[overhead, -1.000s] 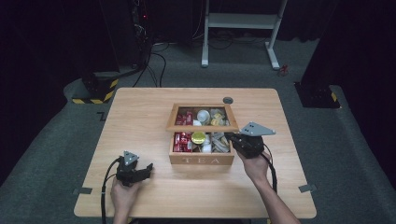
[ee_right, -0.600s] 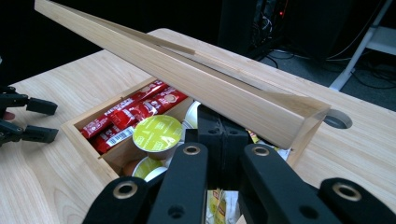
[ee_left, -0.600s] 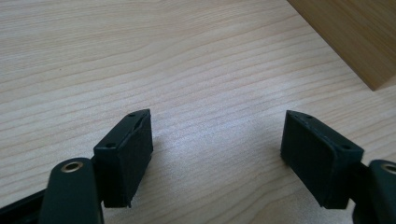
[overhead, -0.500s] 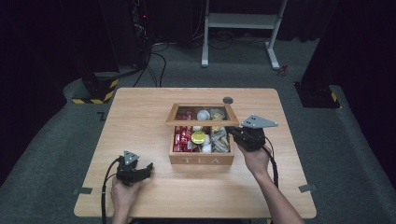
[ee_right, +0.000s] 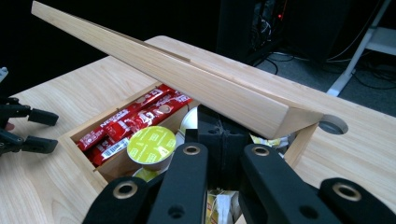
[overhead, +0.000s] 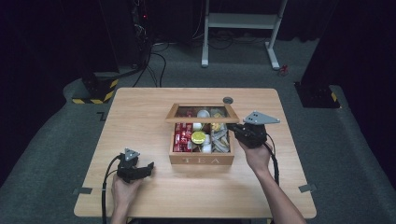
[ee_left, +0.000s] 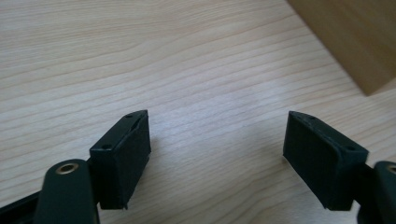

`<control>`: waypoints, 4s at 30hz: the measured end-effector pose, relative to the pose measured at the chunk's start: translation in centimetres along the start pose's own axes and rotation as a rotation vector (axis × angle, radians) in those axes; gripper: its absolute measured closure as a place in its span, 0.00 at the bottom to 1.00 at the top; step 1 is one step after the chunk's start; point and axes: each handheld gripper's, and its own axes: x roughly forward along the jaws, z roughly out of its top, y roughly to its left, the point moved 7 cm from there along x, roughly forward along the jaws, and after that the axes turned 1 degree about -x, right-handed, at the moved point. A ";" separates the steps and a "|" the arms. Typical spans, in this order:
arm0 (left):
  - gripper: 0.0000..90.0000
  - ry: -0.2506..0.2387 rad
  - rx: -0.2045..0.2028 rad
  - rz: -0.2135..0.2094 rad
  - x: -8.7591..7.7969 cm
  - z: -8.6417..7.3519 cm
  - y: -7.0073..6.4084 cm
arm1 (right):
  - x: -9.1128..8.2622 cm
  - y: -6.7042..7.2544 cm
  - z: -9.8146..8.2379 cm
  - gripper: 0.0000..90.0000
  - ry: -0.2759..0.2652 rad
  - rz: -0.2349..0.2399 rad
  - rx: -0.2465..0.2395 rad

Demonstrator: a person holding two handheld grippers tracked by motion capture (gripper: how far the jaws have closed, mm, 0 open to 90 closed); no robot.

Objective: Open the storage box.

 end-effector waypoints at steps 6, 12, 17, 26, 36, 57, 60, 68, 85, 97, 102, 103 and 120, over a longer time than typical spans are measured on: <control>0.28 -0.009 0.000 -0.034 0.0 0.2 -0.7 | 0.0 -0.3 0.5 1.00 -0.003 0.002 -0.002; 0.31 -0.025 0.040 -0.065 -0.4 1.0 -1.5 | 0.0 -0.5 0.9 1.00 -0.008 0.003 0.005; 0.31 -0.066 0.062 -0.103 -1.0 2.0 -2.7 | 0.1 -0.5 0.9 1.00 -0.010 0.005 0.012; 0.32 -0.128 0.070 -0.177 -2.0 3.2 -4.1 | 0.2 -0.6 1.2 1.00 -0.009 0.007 0.012; 0.34 -0.181 0.084 -0.213 -2.6 4.5 -5.4 | 0.2 -0.7 1.4 1.00 -0.006 0.007 0.015; 0.36 -0.212 0.158 -0.263 -2.7 6.8 -8.0 | 0.3 -0.9 1.8 1.00 -0.002 0.008 0.016; 0.37 -0.218 0.176 -0.268 -2.7 7.2 -8.4 | 0.3 -0.9 1.8 1.00 -0.002 0.008 0.017; 0.38 -0.181 0.218 -0.271 -2.1 7.6 -9.5 | 0.3 -0.9 1.9 1.00 -0.004 0.010 0.019; 0.40 -0.193 0.256 -0.306 -1.7 9.5 -11.5 | 0.5 -1.0 1.9 1.00 -0.002 0.021 0.019; 0.39 -0.188 0.296 -0.295 -0.5 10.8 -12.5 | 0.6 -1.1 2.1 1.00 0.002 0.024 0.022; 0.39 -0.192 0.298 -0.305 -0.1 11.5 -13.1 | 0.6 -1.1 2.2 1.00 0.003 0.024 0.022; 0.38 -0.188 0.293 -0.306 0.1 11.6 -13.3 | 0.6 -1.1 2.2 1.00 0.004 0.024 0.022; 0.37 -0.159 0.311 -0.281 2.9 12.7 -14.7 | 0.7 -1.2 2.5 0.99 0.000 0.022 0.026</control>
